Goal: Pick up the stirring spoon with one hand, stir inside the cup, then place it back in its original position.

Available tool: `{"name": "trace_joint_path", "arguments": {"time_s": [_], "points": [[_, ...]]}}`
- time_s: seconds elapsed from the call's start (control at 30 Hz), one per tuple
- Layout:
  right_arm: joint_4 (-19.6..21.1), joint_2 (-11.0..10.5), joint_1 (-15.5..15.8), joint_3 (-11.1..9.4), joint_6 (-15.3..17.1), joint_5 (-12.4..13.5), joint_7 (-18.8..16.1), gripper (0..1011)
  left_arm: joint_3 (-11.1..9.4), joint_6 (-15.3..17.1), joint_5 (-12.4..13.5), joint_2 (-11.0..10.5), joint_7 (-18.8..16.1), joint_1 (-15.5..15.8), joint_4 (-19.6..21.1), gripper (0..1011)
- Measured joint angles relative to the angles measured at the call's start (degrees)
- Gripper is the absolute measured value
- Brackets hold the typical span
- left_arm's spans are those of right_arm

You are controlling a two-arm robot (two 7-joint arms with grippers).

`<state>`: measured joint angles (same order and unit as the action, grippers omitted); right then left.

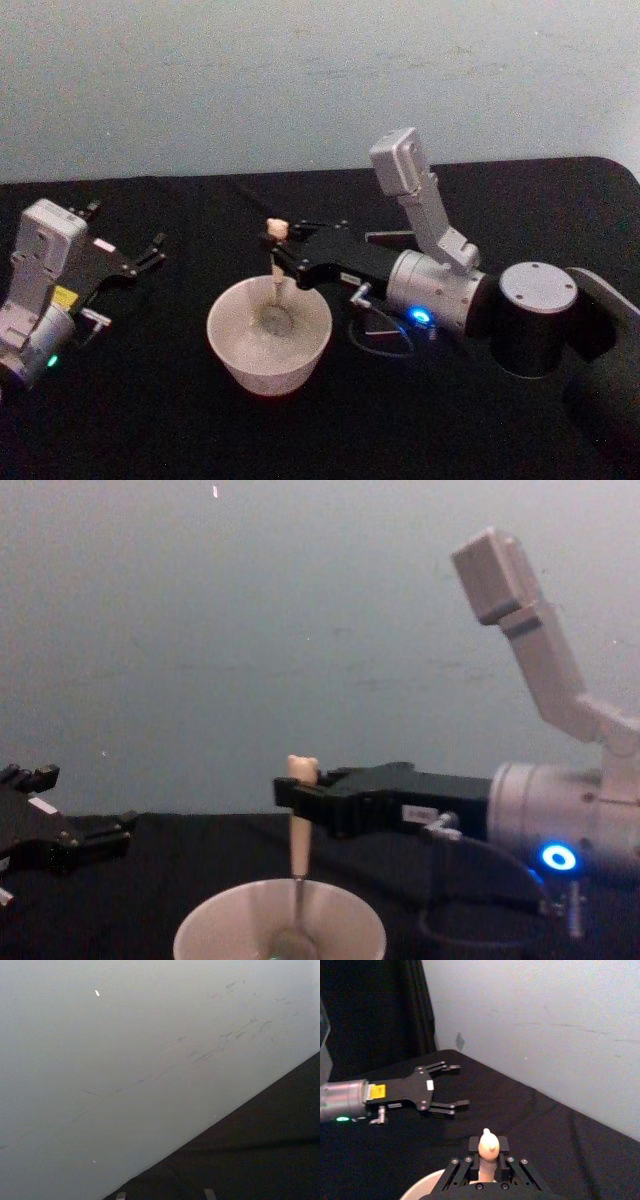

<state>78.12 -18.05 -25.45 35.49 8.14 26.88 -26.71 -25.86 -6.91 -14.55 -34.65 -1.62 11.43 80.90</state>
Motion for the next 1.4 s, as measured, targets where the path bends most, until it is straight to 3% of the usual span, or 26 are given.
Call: {"name": "trace_joint_path", "arguments": {"time_s": [0.17, 0.37, 0.7, 1.03, 1.23, 1.4], "points": [[1.34, -1.53, 1.00, -1.27, -0.06, -0.26, -0.56, 214, 0.00, 0.00, 0.00, 0.00, 0.00, 0.00, 0.00, 1001], [5.41, -5.38, 3.51, -2.85, 0.79, 0.89, -3.19, 214, 0.00, 0.00, 0.00, 0.00, 0.00, 0.00, 0.00, 1001], [9.55, -8.30, 5.63, -2.09, 1.97, 3.11, -6.24, 214, 0.00, 0.00, 0.00, 0.00, 0.00, 0.00, 0.00, 1001], [8.59, -5.93, 4.30, 0.56, 2.08, 3.09, -5.99, 214, 0.00, 0.00, 0.00, 0.00, 0.00, 0.00, 0.00, 1001], [4.89, -2.55, 1.83, 2.03, 1.42, 1.32, -4.45, 214, 0.00, 0.00, 0.00, 0.00, 0.00, 0.00, 0.00, 1001], [2.17, -0.60, 0.37, 1.85, 0.81, 0.43, -3.08, 214, 0.00, 0.00, 0.00, 0.00, 0.00, 0.00, 0.00, 1001]]}}
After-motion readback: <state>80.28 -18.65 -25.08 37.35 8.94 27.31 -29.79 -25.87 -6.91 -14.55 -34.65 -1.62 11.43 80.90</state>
